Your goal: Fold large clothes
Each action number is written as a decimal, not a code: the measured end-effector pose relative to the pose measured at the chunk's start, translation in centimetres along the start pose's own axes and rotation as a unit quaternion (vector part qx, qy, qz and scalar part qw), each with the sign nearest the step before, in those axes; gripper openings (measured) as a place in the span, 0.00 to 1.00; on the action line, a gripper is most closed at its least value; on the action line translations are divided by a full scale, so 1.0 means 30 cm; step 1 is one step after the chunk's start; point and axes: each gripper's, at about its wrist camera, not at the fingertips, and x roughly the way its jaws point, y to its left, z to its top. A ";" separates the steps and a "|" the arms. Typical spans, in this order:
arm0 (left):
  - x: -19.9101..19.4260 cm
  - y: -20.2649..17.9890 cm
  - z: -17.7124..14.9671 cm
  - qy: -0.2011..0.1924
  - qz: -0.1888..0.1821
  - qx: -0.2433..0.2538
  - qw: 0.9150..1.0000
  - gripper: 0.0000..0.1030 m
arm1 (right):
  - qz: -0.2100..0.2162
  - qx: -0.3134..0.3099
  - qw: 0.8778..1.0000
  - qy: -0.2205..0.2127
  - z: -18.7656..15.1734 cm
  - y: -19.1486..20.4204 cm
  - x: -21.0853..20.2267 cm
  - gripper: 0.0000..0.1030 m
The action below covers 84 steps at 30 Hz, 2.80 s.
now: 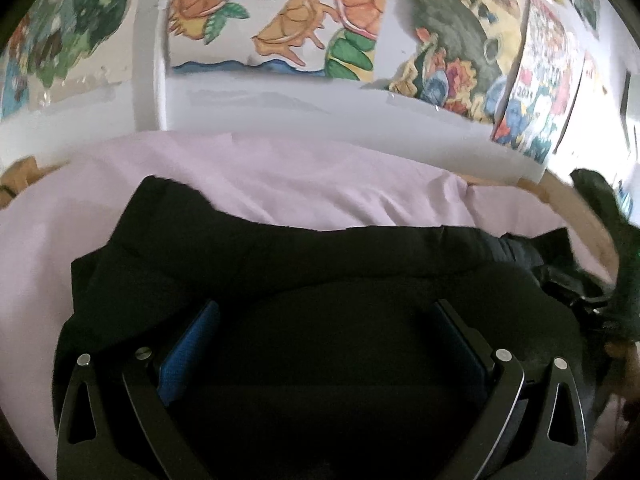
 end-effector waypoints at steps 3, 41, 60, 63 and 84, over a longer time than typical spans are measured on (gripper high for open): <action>-0.031 0.033 -0.004 -0.012 -0.017 -0.010 1.000 0.99 | -0.002 0.006 1.000 -0.013 0.002 -0.017 -0.035 1.00; -0.193 0.317 -0.214 0.089 -0.160 -0.048 0.982 0.99 | 0.157 0.041 0.984 0.075 -0.146 -0.267 -0.208 1.00; -0.144 0.209 -0.250 0.114 -0.121 0.027 0.986 0.99 | 0.216 0.052 0.963 0.150 -0.186 -0.217 -0.136 1.00; -0.149 0.194 -0.269 0.107 -0.099 0.049 0.988 0.99 | 0.207 0.047 0.965 0.153 -0.201 -0.210 -0.120 1.00; -0.153 0.146 -0.301 0.102 -0.046 0.063 0.992 0.93 | 0.181 0.044 0.977 0.107 -0.204 -0.186 -0.183 0.67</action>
